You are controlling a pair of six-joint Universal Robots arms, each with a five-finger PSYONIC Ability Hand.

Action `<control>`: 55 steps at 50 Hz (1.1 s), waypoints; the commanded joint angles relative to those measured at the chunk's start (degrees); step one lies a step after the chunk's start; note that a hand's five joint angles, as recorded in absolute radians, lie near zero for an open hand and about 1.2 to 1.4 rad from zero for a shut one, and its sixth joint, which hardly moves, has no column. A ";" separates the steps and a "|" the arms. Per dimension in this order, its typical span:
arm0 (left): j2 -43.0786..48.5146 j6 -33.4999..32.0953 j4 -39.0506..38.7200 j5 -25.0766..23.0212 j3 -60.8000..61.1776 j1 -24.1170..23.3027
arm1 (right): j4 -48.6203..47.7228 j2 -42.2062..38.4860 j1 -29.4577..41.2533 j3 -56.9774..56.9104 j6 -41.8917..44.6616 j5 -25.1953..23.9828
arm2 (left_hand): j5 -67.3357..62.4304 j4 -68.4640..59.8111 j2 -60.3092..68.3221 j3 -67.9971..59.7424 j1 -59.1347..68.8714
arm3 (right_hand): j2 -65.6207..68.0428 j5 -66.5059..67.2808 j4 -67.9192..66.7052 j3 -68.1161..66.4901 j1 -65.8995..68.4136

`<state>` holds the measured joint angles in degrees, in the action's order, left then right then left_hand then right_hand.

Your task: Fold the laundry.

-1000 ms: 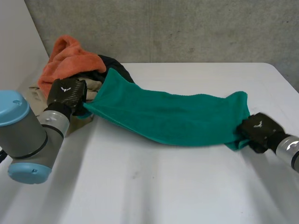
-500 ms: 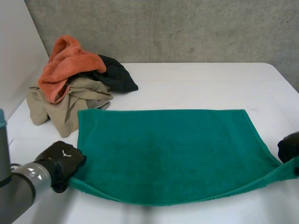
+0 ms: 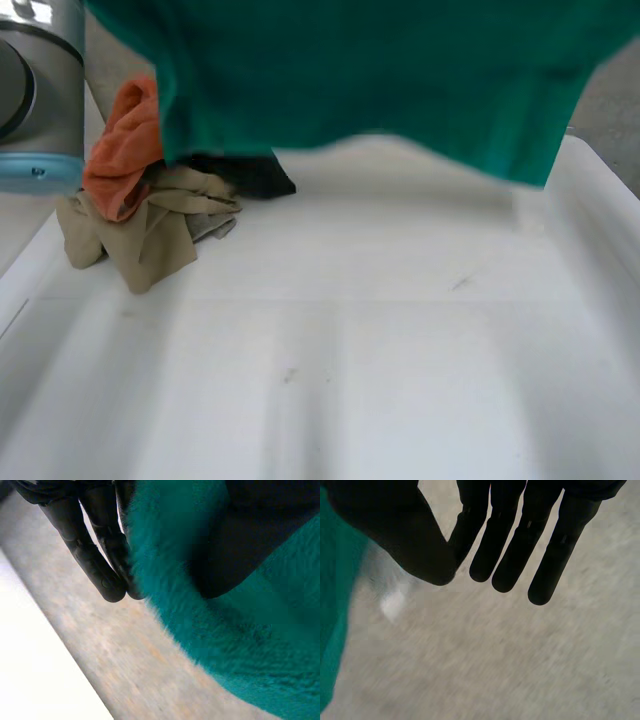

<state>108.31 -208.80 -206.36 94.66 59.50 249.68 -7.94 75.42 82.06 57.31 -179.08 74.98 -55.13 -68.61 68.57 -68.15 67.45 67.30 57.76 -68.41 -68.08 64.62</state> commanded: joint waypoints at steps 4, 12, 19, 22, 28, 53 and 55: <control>-0.64 2.17 1.58 -2.64 11.15 -0.60 | 9.68 -0.62 -0.41 3.24 5.05 -4.66 | -14.87 -11.39 11.43 -11.85 12.55 | 12.70 12.24 -11.59 -11.92 15.38; -2.05 3.49 1.67 -5.01 25.30 -3.24 | 21.20 -0.88 -2.26 10.80 14.01 -9.32 | -14.87 -11.39 11.43 -11.85 12.55 | 12.70 12.24 -11.59 -11.92 15.38; -2.13 2.70 1.93 -7.65 34.18 -6.75 | 27.01 -2.29 -2.61 21.87 24.74 -12.49 | -14.87 -11.39 11.43 -11.85 12.55 | 4.47 4.01 -3.36 -3.70 7.15; -2.75 2.17 2.02 -7.39 35.50 -7.72 | 26.58 -3.34 -1.82 26.17 26.59 -12.49 | -14.87 -11.39 11.43 -11.85 12.55 | -13.79 -14.25 14.91 14.57 -11.11; -6.35 1.73 4.47 -7.12 34.81 -9.83 | 19.46 -4.40 1.78 31.72 22.30 -11.26 | -14.87 -11.39 11.43 -11.85 12.55 | -49.00 -49.46 50.12 49.78 -46.33; -19.27 -0.12 23.37 -4.75 22.24 -21.69 | -0.85 -12.47 27.52 31.21 -1.71 2.09 | -14.87 -11.39 11.43 -11.85 12.55 | -57.30 -57.76 58.41 58.08 -54.62; -19.80 -0.12 24.08 -4.14 21.45 -22.05 | -1.11 -14.15 28.59 30.15 -1.45 3.67 | -14.87 -11.39 11.43 -11.85 12.55 | -57.30 -57.76 58.41 58.08 -54.62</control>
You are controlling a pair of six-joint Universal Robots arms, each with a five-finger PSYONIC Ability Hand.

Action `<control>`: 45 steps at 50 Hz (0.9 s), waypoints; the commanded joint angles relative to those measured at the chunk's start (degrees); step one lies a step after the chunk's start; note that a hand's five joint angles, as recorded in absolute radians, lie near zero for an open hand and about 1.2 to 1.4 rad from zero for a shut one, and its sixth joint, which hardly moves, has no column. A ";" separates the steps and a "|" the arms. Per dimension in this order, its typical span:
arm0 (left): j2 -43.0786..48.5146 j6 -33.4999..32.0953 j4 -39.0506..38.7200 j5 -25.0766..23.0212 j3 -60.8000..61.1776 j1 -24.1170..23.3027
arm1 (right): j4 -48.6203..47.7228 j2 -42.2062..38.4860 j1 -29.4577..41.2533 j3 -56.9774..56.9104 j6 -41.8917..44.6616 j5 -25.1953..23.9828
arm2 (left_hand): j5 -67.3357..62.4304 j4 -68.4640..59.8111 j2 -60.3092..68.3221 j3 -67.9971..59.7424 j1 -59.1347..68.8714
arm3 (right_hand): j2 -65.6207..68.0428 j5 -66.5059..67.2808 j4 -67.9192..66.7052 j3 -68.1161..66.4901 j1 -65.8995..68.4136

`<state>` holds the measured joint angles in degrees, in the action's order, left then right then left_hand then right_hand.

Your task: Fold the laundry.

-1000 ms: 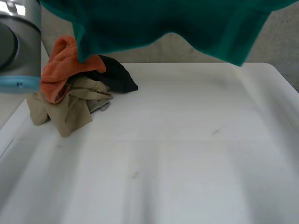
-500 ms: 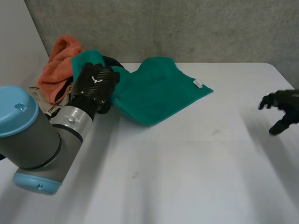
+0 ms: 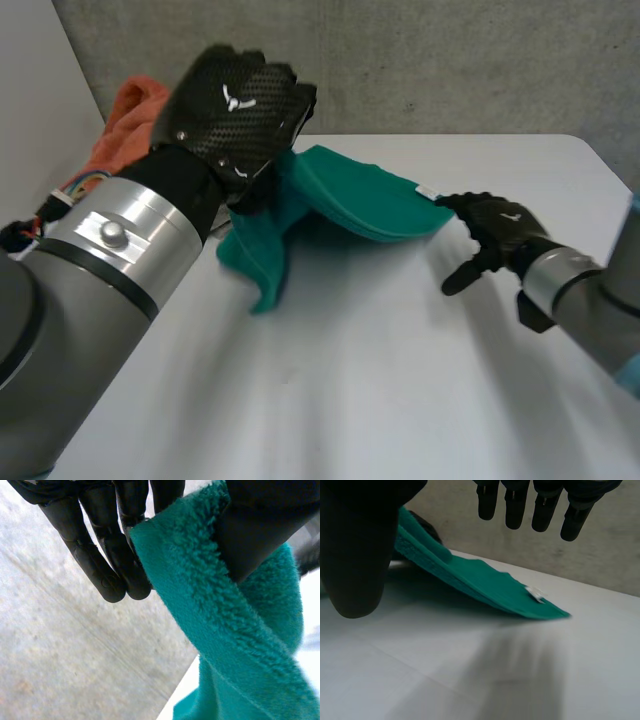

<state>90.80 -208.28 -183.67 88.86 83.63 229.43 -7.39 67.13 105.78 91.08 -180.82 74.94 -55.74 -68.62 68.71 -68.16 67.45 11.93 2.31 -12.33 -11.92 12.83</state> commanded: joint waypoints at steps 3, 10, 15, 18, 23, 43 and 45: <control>-3.61 -0.28 2.96 2.37 -3.92 -2.76 | -2.01 -8.93 6.37 -6.17 1.00 7.93 | -14.26 -11.38 11.29 -11.84 12.55 | -1.93 -2.31 2.33 1.92 -2.83; -7.83 0.42 5.07 2.90 -5.76 -5.05 | -1.40 -14.91 7.86 -11.79 0.65 12.69 | -14.26 -11.38 11.29 -11.84 12.55 | -1.93 -2.31 2.33 1.92 -2.83; -9.41 1.04 5.51 3.78 -7.34 -6.01 | -0.87 -17.47 9.35 -12.76 0.03 12.51 | -14.26 -11.38 11.29 -11.84 12.55 | 13.00 12.62 -12.59 -13.01 12.09; -10.21 1.47 5.69 4.83 -8.40 -5.93 | -1.13 -18.00 9.18 -13.29 -0.32 13.03 | -14.26 -11.38 11.29 -11.84 12.55 | 41.24 40.87 -40.84 -41.26 40.34; -11.35 3.49 5.86 6.85 -9.63 -3.91 | -0.61 -16.34 4.45 -13.47 -2.95 12.95 | -14.26 -11.38 11.29 -11.84 12.55 | 68.01 67.63 -67.61 -68.02 67.11; -8.46 8.51 12.54 -3.33 3.11 22.80 | 41.82 15.40 -25.53 -24.09 32.89 -11.31 | -14.26 -11.38 11.29 -11.84 12.55 | 68.07 67.69 -67.67 -68.08 67.17; -4.77 8.25 13.07 -5.62 4.69 24.83 | 50.31 14.53 -27.11 -27.68 38.84 -11.31 | -14.26 -11.38 11.29 -11.84 12.55 | 68.07 67.69 -67.67 -68.08 67.17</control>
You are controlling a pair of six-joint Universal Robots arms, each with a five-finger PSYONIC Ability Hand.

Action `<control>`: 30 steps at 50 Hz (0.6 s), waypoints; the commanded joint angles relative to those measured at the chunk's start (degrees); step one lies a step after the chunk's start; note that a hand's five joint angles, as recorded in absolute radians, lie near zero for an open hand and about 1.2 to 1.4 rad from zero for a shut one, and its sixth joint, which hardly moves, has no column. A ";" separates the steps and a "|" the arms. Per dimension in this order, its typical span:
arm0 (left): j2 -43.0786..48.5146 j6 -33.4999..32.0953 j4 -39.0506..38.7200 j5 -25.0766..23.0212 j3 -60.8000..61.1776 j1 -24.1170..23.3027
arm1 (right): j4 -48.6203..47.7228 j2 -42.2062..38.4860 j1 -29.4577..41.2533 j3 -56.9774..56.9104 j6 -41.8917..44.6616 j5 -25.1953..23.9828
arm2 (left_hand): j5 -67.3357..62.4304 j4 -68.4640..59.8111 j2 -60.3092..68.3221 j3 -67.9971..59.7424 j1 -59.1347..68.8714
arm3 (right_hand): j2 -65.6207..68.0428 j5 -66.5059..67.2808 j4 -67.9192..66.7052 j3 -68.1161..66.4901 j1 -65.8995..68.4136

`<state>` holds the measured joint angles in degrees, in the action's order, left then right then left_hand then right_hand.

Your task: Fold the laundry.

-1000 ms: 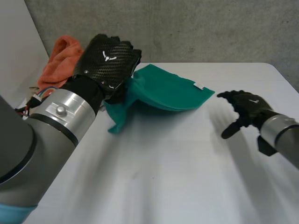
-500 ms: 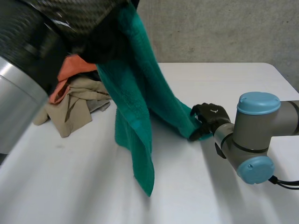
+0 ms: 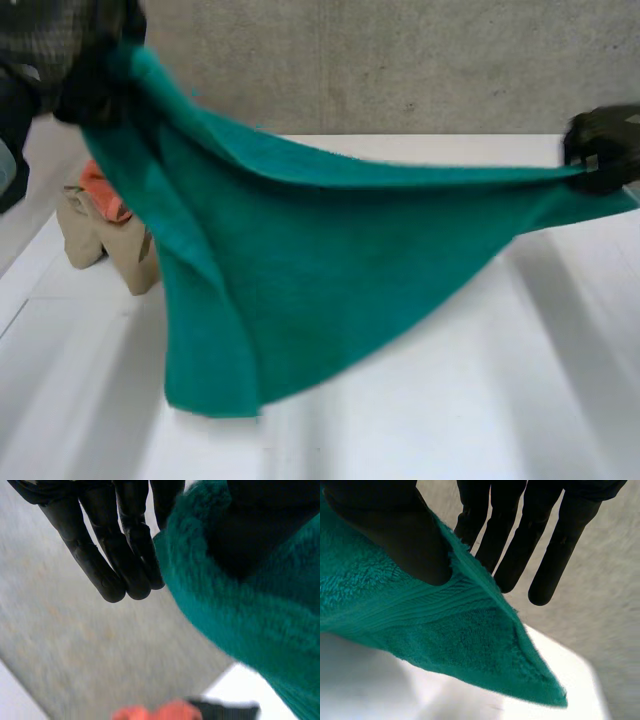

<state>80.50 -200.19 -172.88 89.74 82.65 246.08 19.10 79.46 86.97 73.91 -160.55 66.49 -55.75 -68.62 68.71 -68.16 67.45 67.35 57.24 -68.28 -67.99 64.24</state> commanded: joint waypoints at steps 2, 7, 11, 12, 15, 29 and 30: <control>9.91 0.06 2.81 -7.65 6.03 8.19 | 28.07 0.80 -8.48 -11.76 22.36 -2.86 | -14.25 -11.38 11.29 -11.84 12.55 | 12.65 12.76 -11.72 -12.01 15.76; 18.80 -0.29 3.25 -7.57 4.01 7.14 | 30.91 -3.08 -6.73 -11.95 28.88 -1.89 | -14.25 -11.38 11.29 -11.84 12.55 | 12.65 12.76 -11.72 -12.01 15.76; 26.36 -1.16 2.90 -6.34 -1.78 5.38 | 27.94 -6.59 -2.95 -11.94 28.28 0.74 | -14.25 -11.38 11.29 -11.84 12.55 | 12.65 12.76 -11.72 -12.01 15.76; 29.16 -1.77 2.29 -5.55 -5.45 4.68 | 24.62 -8.34 -1.55 -12.47 27.49 2.40 | -14.25 -11.38 11.29 -11.84 12.55 | 12.65 12.76 -11.72 -12.01 15.76; 32.52 -2.31 0.97 -3.97 -12.14 4.06 | 17.93 -10.37 0.22 -14.05 26.17 5.31 | -14.25 -11.38 11.29 -11.84 12.55 | 12.65 12.76 -11.72 -12.01 15.76; 33.59 4.01 -31.53 1.92 -33.26 4.85 | -31.56 -5.46 2.60 -19.86 2.97 15.42 | -14.25 -11.38 11.29 -11.84 12.55 | 12.65 12.76 -11.72 -12.01 15.76; 33.32 4.72 -33.21 2.10 -32.74 4.94 | -32.62 -4.76 2.59 -19.16 2.35 15.60 | -14.25 -11.38 11.29 -11.84 12.55 | 12.65 12.76 -11.72 -12.01 15.76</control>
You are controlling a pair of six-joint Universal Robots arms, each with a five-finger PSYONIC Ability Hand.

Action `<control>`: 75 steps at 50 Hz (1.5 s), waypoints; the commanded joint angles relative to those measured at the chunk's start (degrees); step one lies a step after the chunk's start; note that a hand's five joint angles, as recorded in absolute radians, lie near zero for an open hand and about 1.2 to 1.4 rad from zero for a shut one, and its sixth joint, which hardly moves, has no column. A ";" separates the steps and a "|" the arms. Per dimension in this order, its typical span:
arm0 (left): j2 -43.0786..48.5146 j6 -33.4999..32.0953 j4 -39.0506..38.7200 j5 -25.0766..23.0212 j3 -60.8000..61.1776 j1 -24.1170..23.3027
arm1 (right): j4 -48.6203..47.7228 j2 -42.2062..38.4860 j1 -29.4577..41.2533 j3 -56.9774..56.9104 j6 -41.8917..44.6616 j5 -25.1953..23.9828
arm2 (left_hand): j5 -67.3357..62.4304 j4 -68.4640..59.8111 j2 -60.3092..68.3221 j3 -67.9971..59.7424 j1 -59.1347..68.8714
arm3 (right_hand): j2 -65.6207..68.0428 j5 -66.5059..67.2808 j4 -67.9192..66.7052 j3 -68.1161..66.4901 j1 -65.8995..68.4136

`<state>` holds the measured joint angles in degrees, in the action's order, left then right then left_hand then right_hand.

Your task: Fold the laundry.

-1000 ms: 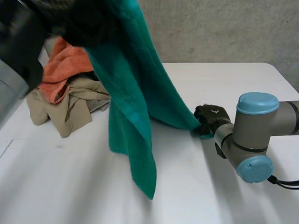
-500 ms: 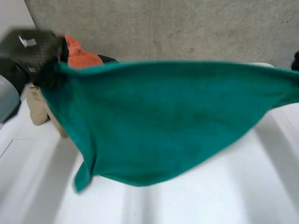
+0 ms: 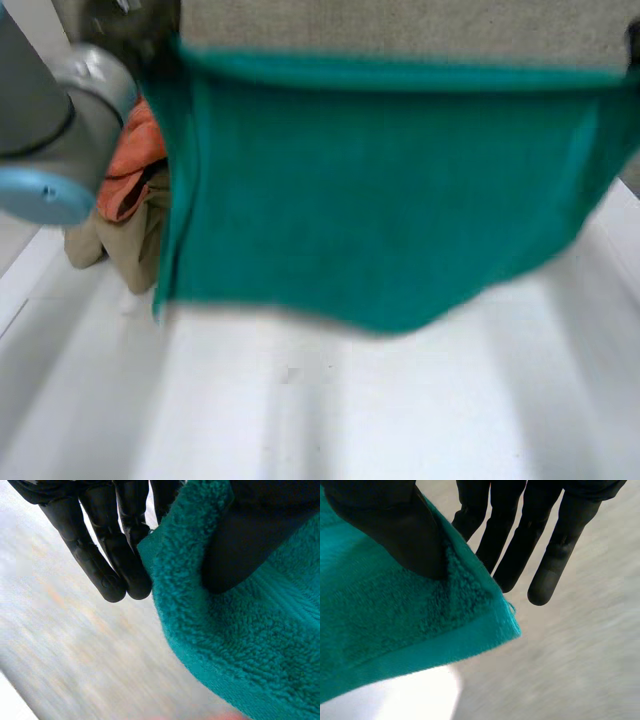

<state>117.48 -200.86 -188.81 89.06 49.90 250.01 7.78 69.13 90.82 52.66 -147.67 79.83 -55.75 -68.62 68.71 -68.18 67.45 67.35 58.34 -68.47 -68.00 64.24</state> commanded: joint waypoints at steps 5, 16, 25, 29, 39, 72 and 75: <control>-6.29 7.50 -17.04 1.82 7.29 2.06 | -16.06 7.33 -2.14 4.29 -11.15 0.60 | -14.25 -11.38 11.29 -11.82 12.55 | 12.65 11.66 -11.53 -12.00 15.76; -11.48 8.56 -15.80 -2.75 29.01 1.10 | 3.11 7.69 -5.39 13.34 -10.10 -6.35 | -14.25 -11.38 11.29 -11.82 12.55 | 12.65 11.66 -11.53 -12.00 15.76; -13.85 6.10 -10.99 -4.16 50.17 -0.57 | 8.30 8.04 -12.59 28.00 -0.63 -12.93 | -14.25 -11.38 11.29 -11.82 12.55 | 12.65 11.66 -11.53 -12.00 15.76; -15.25 2.94 -6.07 -3.63 57.12 -1.36 | 13.82 7.25 -16.63 32.14 7.89 -15.04 | -14.25 -11.38 11.29 -11.82 12.55 | 12.65 11.66 -11.53 -12.00 15.76; -21.23 -6.20 8.35 -4.07 65.41 -1.89 | 36.42 7.42 -25.96 34.62 33.31 -16.81 | -14.25 -11.38 11.29 -11.82 12.55 | 12.65 11.66 -11.53 -12.00 15.76; 18.66 -12.01 15.22 4.89 5.13 -6.82 | 0.94 -14.98 -5.49 13.97 10.56 -4.86 | -14.25 -11.38 11.29 -11.82 12.55 | 12.65 11.66 -11.53 -12.00 15.76; 22.52 -12.80 14.96 4.98 -0.13 -6.99 | -2.84 -17.88 -4.61 11.08 8.99 -4.33 | -14.25 -11.38 11.29 -11.82 12.55 | 12.65 11.66 -11.53 -12.00 15.76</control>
<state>132.66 -211.99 -173.72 93.42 59.74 243.13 11.47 55.97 84.39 68.38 -136.62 74.20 -55.75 -68.63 68.74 -68.18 67.45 67.35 58.60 -68.49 -68.00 64.24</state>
